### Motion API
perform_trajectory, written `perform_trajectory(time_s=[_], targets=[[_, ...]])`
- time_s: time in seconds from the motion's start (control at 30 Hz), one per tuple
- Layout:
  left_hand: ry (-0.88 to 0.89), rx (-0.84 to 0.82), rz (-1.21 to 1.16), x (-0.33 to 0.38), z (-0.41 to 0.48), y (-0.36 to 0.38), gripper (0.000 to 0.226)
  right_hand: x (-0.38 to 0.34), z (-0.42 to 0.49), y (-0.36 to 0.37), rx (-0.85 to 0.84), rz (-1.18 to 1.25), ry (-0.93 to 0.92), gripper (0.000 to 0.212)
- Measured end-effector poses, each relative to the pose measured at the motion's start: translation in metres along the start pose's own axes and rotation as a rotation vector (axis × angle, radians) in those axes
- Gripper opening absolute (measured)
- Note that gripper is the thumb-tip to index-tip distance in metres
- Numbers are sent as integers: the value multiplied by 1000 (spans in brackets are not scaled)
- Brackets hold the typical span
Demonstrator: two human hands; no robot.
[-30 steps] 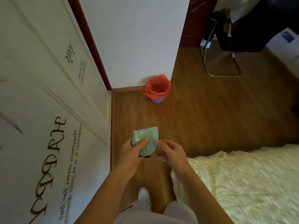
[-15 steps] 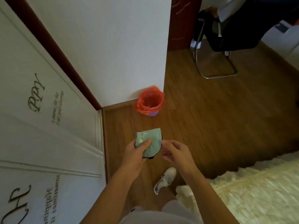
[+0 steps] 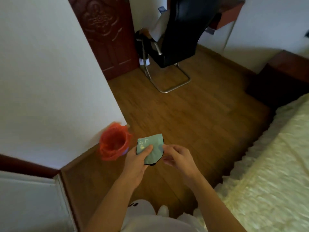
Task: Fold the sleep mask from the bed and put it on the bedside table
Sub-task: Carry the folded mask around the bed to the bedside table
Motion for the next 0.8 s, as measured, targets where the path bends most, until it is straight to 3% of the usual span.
perform_trajectory(time_s=[0.3, 0.43, 0.8], targets=[[-164, -223, 176, 9, 131, 114, 31, -37, 24, -128, 289, 136, -39, 32], [-213, -304, 244, 16, 198, 163, 23, -53, 55, -182, 399, 183, -22, 33], [-335, -514, 330, 60, 379, 314, 28, -141, 134, -331, 688, 289, -44, 35]])
Point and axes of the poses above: each hand's wrist, its own z-axis towards the middle knuckle, its own y-axis out of the palm, x = y × z, the point moved 7 cm from there along z, towards the middle knuckle, and after that the axes turned 13 degrees about -x, right-handed, at the moved point
